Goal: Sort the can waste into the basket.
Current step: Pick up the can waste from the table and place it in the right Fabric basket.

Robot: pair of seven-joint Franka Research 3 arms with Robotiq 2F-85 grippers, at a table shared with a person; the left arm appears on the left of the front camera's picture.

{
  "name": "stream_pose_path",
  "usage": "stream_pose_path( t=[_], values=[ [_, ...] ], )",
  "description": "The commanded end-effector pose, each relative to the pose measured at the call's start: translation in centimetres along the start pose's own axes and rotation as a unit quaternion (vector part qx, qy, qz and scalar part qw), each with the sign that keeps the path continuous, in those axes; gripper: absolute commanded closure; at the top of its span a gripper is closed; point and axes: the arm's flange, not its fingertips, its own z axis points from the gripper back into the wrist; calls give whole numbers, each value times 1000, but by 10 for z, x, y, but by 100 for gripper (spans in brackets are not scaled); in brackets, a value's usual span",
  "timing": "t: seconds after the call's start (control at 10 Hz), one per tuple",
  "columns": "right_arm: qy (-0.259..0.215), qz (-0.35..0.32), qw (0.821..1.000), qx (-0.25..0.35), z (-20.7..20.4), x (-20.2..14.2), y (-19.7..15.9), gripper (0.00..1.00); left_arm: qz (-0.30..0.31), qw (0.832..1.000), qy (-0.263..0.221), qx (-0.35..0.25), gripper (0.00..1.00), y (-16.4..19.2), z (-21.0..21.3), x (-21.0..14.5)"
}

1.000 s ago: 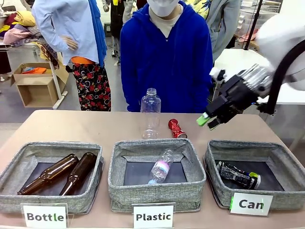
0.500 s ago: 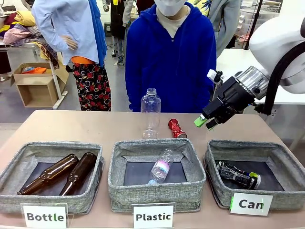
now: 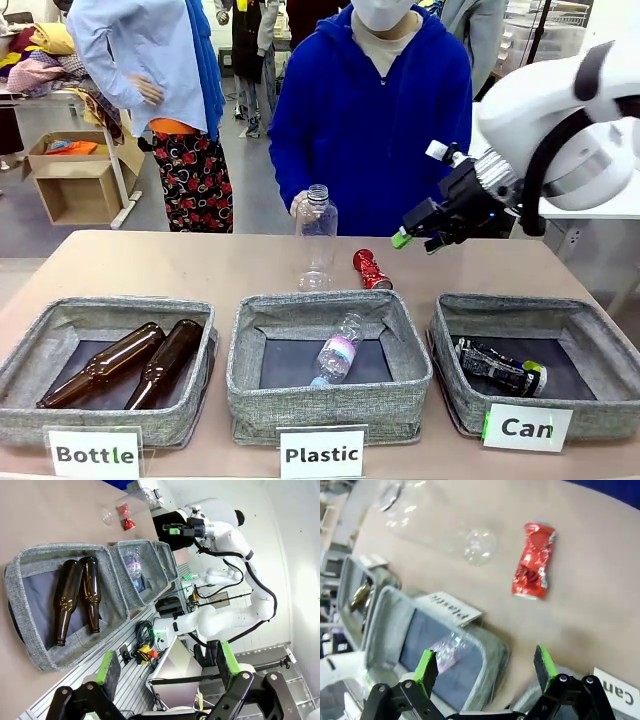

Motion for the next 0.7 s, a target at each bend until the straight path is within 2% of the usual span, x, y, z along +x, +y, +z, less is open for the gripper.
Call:
stream_pose_path(
  t=[0.0, 0.2, 0.4, 0.5, 0.6],
  values=[
    [40, 1, 999, -7, -20, 32, 9, 0, -2, 1000, 3, -3, 0, -2, 2, -3],
    [46, -7, 997, 68, 38, 4, -24, 0, -2, 1000, 3, -3, 0, -2, 2, -3],
    [22, -25, 993, 110, 108, -52, -71, 0, -2, 1000, 3, -3, 0, -2, 2, -3],
    [7, -21, 991, 135, 132, -80, -87, 0, -2, 1000, 3, -3, 0, -2, 2, -3],
    [-28, -26, 987, 157, 150, -109, -102, 0, -2, 1000, 3, -3, 0, -2, 2, -3]
  ],
)
